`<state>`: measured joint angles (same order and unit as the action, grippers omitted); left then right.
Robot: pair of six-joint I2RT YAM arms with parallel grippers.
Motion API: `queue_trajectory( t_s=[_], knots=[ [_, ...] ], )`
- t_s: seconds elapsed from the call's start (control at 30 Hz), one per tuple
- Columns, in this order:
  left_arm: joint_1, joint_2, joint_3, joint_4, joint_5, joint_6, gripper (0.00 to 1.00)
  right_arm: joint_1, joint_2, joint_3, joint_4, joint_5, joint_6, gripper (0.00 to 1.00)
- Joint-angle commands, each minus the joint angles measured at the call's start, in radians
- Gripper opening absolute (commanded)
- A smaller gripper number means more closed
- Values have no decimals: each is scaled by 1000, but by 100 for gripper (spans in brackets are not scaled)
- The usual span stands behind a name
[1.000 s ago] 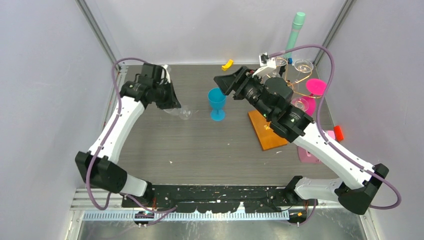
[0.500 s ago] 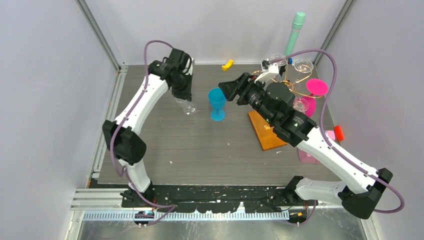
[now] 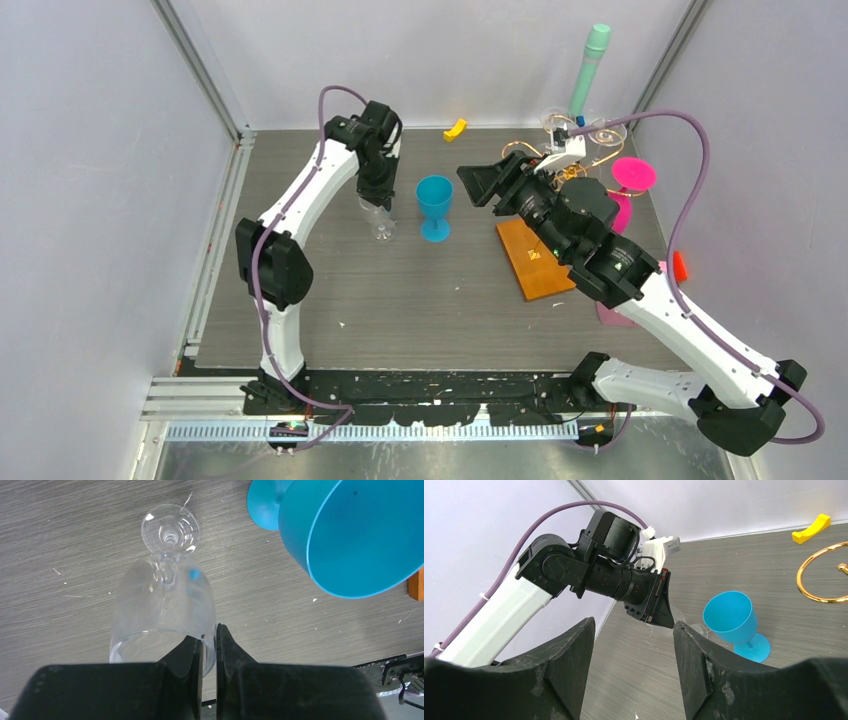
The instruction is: Take the wine glass off the wine glass rack
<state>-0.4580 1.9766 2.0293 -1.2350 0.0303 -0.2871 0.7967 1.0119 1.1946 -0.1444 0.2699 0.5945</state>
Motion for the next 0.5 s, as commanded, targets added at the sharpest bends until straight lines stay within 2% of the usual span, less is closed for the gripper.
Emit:
queue_trajectory(
  t_s=[0.0, 0.1, 0.17, 0.2, 0.3, 0.47],
  knots=[
    [1, 21, 48, -6, 21, -7, 0, 5, -24, 17, -14, 38, -21, 64],
    [1, 25, 54, -1, 23, -13, 5, 5, -33, 23, -35, 46, -24, 64],
    [1, 21, 56, 4, 25, -17, 14, 5, -39, 29, -48, 55, -26, 64],
    [1, 20, 58, 6, 26, -18, 21, 4, -43, 32, -51, 60, -26, 64],
    [1, 11, 74, 8, 20, -18, 32, 4, -52, 37, -67, 67, -29, 64],
    [1, -15, 137, -7, 20, -15, 42, 5, -68, 68, -117, 88, -39, 64]
  ],
)
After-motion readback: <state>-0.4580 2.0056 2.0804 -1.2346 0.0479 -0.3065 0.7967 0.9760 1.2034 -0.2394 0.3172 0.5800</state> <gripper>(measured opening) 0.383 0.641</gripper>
